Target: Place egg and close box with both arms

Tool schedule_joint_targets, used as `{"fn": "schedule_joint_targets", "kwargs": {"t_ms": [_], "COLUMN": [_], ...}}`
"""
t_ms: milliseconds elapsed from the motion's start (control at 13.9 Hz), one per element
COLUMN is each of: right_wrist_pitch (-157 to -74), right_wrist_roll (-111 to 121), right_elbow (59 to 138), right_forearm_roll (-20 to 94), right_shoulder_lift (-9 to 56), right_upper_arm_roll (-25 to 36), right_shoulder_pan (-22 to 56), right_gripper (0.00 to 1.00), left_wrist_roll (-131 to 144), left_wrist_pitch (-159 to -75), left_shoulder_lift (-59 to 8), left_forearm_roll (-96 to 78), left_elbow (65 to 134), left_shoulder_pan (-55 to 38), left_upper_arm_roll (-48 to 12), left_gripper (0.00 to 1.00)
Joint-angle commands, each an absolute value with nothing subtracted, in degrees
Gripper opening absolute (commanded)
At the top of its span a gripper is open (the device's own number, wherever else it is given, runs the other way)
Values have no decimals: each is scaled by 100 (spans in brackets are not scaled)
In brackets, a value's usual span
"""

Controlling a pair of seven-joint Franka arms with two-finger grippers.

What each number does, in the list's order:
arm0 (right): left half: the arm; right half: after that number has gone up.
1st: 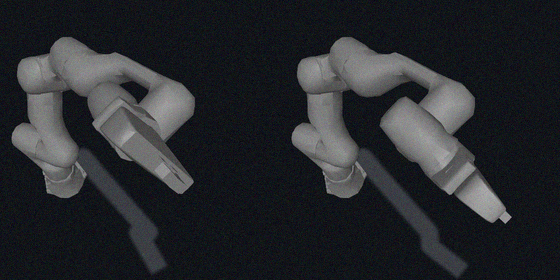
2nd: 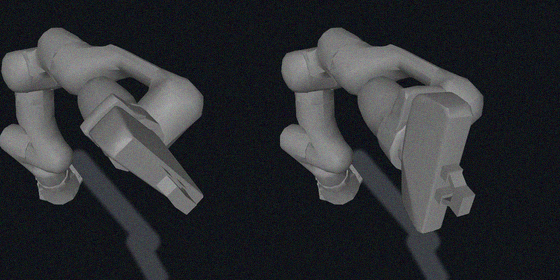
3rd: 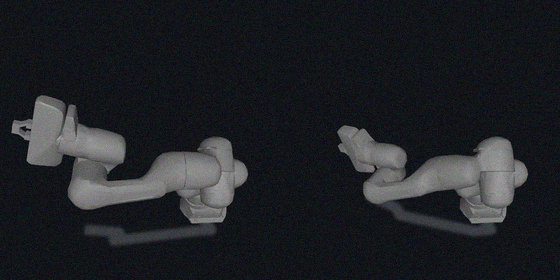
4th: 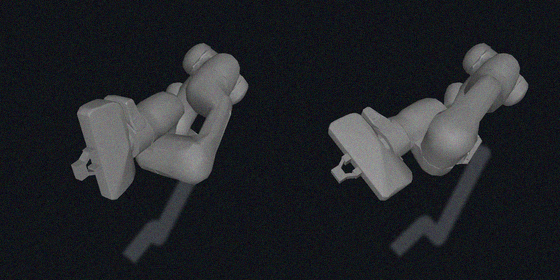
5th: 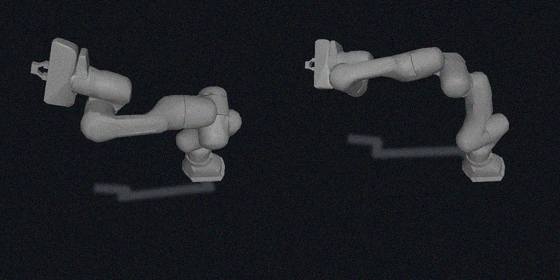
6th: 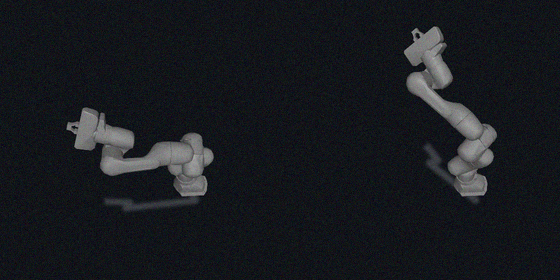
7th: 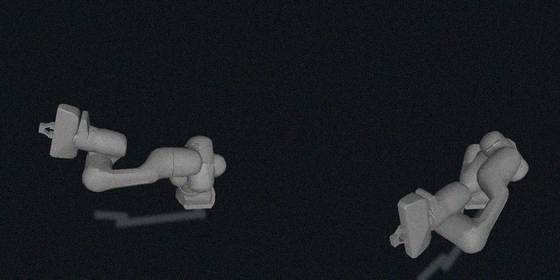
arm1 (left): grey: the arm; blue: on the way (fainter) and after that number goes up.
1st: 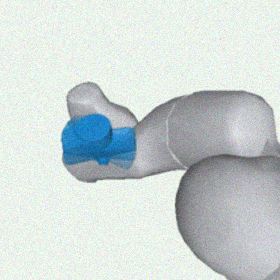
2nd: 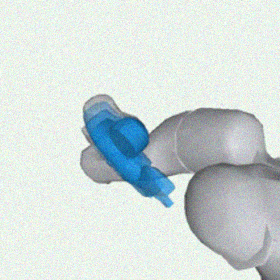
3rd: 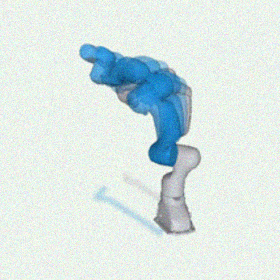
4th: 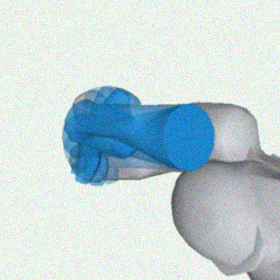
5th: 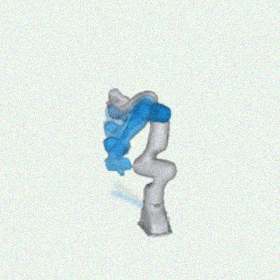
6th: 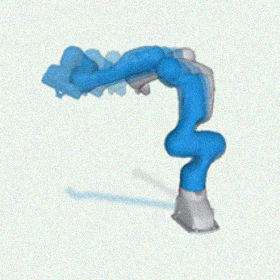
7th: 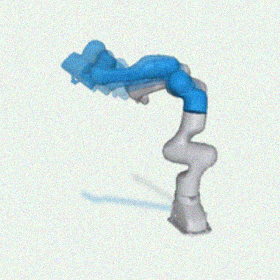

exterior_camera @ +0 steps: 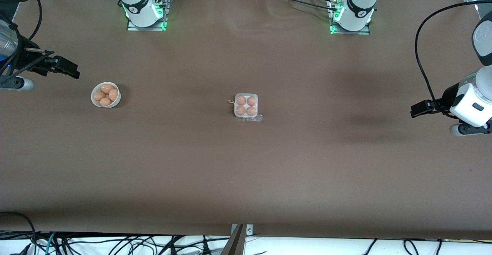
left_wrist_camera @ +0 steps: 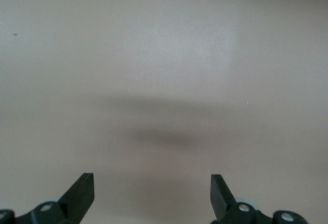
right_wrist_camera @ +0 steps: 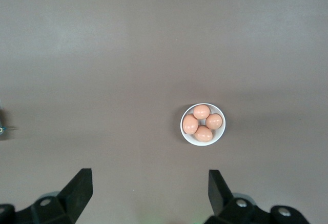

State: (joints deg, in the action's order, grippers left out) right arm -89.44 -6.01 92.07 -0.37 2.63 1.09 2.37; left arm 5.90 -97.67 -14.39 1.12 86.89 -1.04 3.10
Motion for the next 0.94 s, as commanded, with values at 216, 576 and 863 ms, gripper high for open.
{"fn": "schedule_joint_targets", "kwargs": {"t_ms": [216, 576, 863], "right_wrist_pitch": [-8886, -8886, -8886], "right_wrist_roll": [-519, -519, -519], "right_elbow": [9088, 9088, 9097], "right_forearm_roll": [-79, -70, -70], "right_shoulder_lift": [308, 308, 308], "right_upper_arm_roll": [79, 79, 79], "right_shoulder_pan": [193, 193, 193], "right_gripper": [100, 100, 100], "left_wrist_roll": [475, 492, 580], "left_wrist_pitch": [-9844, -9800, -9782], "left_shoulder_lift": [-1195, -1160, -1178], "left_forearm_roll": [105, 105, 105], "left_elbow": [8965, 8956, 8895], "left_shoulder_pan": [-351, -343, -352], "left_upper_arm_roll": [475, 475, 405], "left_gripper": [100, 100, 100]}}
